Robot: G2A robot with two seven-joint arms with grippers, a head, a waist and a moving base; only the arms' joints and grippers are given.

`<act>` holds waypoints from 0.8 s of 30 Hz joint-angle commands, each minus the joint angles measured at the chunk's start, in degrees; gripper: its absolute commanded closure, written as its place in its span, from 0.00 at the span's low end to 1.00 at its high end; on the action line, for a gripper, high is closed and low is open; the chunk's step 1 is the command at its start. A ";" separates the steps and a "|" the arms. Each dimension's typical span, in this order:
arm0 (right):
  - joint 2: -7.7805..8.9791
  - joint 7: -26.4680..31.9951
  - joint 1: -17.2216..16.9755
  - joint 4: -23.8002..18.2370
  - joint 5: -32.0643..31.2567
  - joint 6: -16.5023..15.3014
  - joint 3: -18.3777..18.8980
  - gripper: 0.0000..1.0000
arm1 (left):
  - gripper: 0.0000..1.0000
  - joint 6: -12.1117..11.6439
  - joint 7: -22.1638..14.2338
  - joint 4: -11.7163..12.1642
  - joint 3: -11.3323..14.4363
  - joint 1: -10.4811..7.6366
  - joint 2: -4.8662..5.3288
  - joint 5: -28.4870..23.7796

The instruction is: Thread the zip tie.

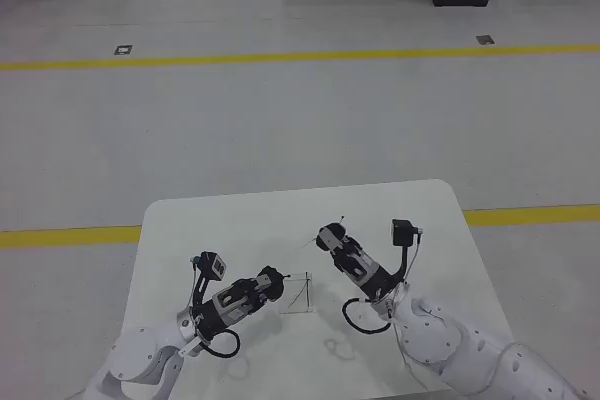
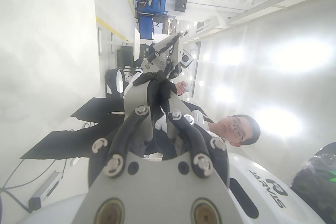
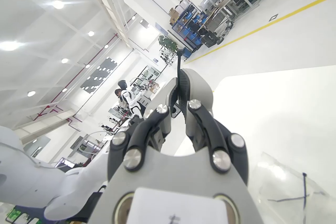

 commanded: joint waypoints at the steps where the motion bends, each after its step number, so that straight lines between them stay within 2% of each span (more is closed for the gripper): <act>1: 0.17 1.67 -0.20 -0.03 1.75 0.00 1.45 1.00 | 1.00 0.00 0.00 0.00 0.00 0.00 0.00 0.00; 5: 0.33 7.98 -0.38 -1.10 6.87 0.00 4.43 1.00 | 1.00 0.00 0.00 0.00 0.00 0.00 0.00 0.00; 11: -0.14 18.66 -1.75 -1.98 13.65 0.00 10.79 1.00 | 1.00 0.00 0.00 0.00 0.00 0.00 0.00 0.00; 17: -1.45 26.30 -5.44 -3.16 13.64 0.00 16.14 1.00 | 1.00 0.00 0.00 0.00 0.00 0.00 0.00 0.00; 24: -3.58 32.14 -8.50 -3.60 10.80 0.00 18.77 1.00 | 1.00 0.00 0.00 0.00 0.00 0.00 0.00 0.00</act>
